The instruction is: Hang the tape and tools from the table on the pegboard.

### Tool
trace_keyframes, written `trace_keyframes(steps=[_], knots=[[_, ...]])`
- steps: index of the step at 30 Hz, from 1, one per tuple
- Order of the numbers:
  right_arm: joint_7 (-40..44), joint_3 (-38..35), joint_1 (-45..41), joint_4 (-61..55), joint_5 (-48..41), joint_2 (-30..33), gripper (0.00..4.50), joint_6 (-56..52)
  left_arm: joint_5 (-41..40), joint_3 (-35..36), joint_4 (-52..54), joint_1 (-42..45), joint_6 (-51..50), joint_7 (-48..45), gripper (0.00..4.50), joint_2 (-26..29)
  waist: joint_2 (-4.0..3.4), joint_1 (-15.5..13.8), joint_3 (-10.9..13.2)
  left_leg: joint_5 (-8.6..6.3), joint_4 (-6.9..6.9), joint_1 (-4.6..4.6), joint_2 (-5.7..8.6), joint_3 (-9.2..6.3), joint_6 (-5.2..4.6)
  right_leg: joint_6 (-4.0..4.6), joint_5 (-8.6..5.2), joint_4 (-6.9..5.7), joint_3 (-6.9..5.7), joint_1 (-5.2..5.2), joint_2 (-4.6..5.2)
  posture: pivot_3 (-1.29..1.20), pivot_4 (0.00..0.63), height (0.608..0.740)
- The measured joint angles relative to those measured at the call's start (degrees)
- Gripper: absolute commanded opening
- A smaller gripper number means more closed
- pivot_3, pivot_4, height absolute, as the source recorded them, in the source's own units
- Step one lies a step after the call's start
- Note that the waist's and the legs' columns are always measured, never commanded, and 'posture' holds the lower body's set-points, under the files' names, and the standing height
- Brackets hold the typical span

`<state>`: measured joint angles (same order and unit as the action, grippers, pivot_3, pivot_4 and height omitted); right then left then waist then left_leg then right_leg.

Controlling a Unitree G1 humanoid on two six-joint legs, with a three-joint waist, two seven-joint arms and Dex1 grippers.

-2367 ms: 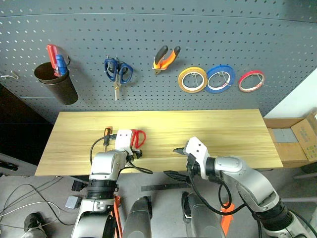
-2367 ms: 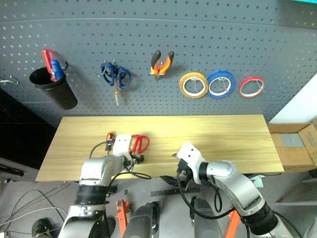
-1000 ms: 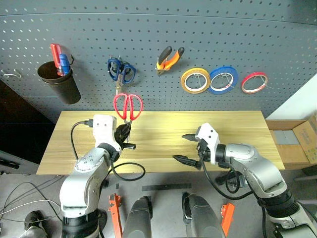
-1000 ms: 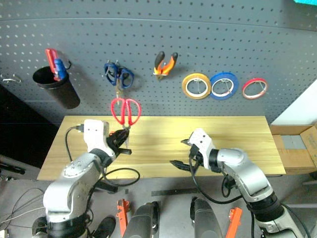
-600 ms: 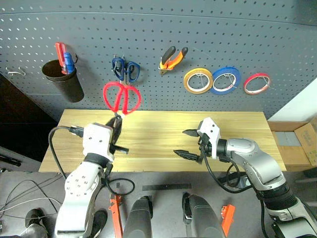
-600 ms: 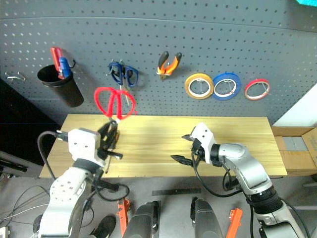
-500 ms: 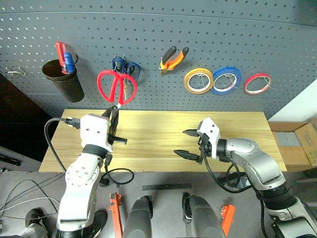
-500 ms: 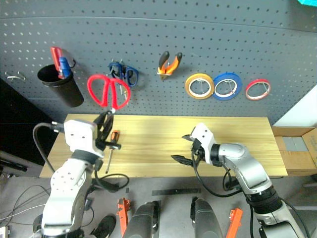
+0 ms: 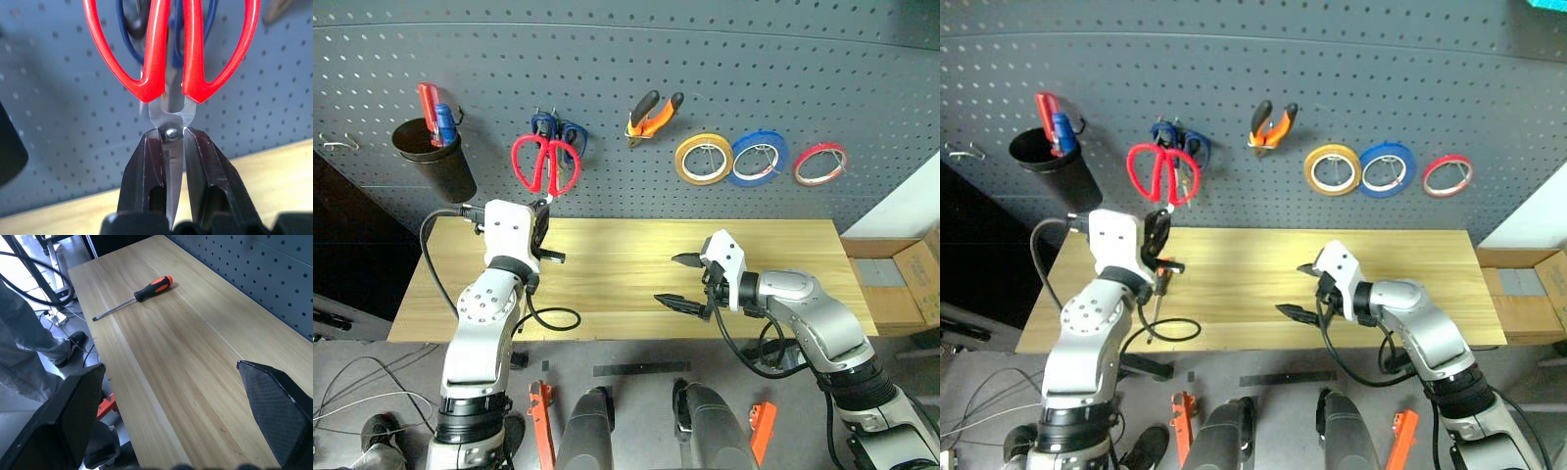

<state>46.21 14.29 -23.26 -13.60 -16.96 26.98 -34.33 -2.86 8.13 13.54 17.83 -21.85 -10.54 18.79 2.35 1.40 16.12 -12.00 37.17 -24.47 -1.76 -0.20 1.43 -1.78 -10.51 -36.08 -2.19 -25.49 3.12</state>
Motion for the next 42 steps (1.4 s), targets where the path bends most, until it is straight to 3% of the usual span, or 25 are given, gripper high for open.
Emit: trace_keyframes(steps=[8, 16, 23, 26, 29, 33, 37, 42], knots=[[-0.06, 0.03, 0.00, -0.02, 0.03, 0.05, 4.50, 0.00, 0.07, -0.13, -5.42, 4.01, 2.05, -1.06, 0.24, 0.06, 0.00, 0.18, 0.00, 0.00, -0.07, 0.00, 0.00, 0.06, 0.00, -0.02, 0.02, 0.02, 0.04, -0.02, 0.00, -0.07, 0.216, 0.740], [-0.05, 0.21, -0.15, -0.02, 0.17, 0.07, 4.50, 0.02, 4.09, -1.53, -16.19, 12.69, -3.15, 3.80, 0.24, 0.84, 0.00, 0.18, -0.06, 0.01, 0.10, 0.23, 0.01, 0.06, 0.00, -0.14, 0.10, -0.05, 0.06, 0.23, 0.01, -0.07, 0.218, 0.740], [-0.97, 0.22, -0.56, -0.02, 0.01, -1.35, 4.50, 0.02, 2.81, -1.01, -22.19, 13.73, -8.09, 4.68, 2.68, 0.10, 0.00, 0.55, -0.10, 0.01, 0.00, 0.32, -0.04, 0.11, 0.00, -0.13, 0.13, -0.11, 0.11, 0.19, -0.02, -0.07, 0.219, 0.740], [-1.38, 0.31, -0.71, -0.27, 0.00, -2.01, 4.50, 0.02, 0.92, 1.00, -18.81, 9.15, -9.07, 3.75, 3.74, 0.17, 0.00, 0.65, -0.10, 0.01, -0.06, 0.33, -0.05, 0.20, 0.01, -0.12, 0.14, -0.04, 0.18, 0.18, 0.00, -0.06, 0.219, 0.740], [-1.28, 0.35, -0.50, -0.89, -0.06, -1.99, 4.50, -0.16, -1.73, 4.67, -13.04, 0.75, -10.46, 2.34, 3.74, 0.98, 0.00, 0.66, -0.10, 0.00, -0.10, 0.33, -0.06, 0.20, 0.01, -0.03, 0.18, -0.03, 0.19, 0.16, 0.01, -0.06, 0.219, 0.740], [-1.02, 1.13, -0.38, -1.97, -0.16, -2.10, 4.50, -1.97, -3.68, 9.08, -11.50, -3.59, -19.14, 2.14, 3.74, 3.85, 0.01, 0.14, -0.10, 0.01, -0.04, 0.36, -0.07, 0.07, 0.01, -0.07, 0.11, -0.11, 0.06, 0.19, -0.02, -0.04, 0.224, 0.740], [-2.10, 3.21, -0.75, -1.84, 0.07, -4.73, 4.50, -3.79, -5.59, 11.48, -12.80, -0.92, -29.95, 1.96, 3.74, 6.48, 0.05, -0.50, -0.13, 0.05, 0.06, 0.34, -0.04, 0.04, 0.04, 0.09, 0.21, -0.10, 0.02, 0.23, 0.01, -0.04, 0.227, 0.740], [-4.63, 5.43, -2.45, -1.68, 1.26, -7.76, 4.50, -3.85, -6.16, 9.54, -21.61, 6.37, -34.39, -0.32, 3.74, 9.32, 0.16, -0.48, -0.22, 0.13, 0.08, 0.35, -0.03, 0.03, 0.07, 0.08, 0.30, -0.10, 0.04, 0.23, -0.01, -0.04, 0.227, 0.740]])
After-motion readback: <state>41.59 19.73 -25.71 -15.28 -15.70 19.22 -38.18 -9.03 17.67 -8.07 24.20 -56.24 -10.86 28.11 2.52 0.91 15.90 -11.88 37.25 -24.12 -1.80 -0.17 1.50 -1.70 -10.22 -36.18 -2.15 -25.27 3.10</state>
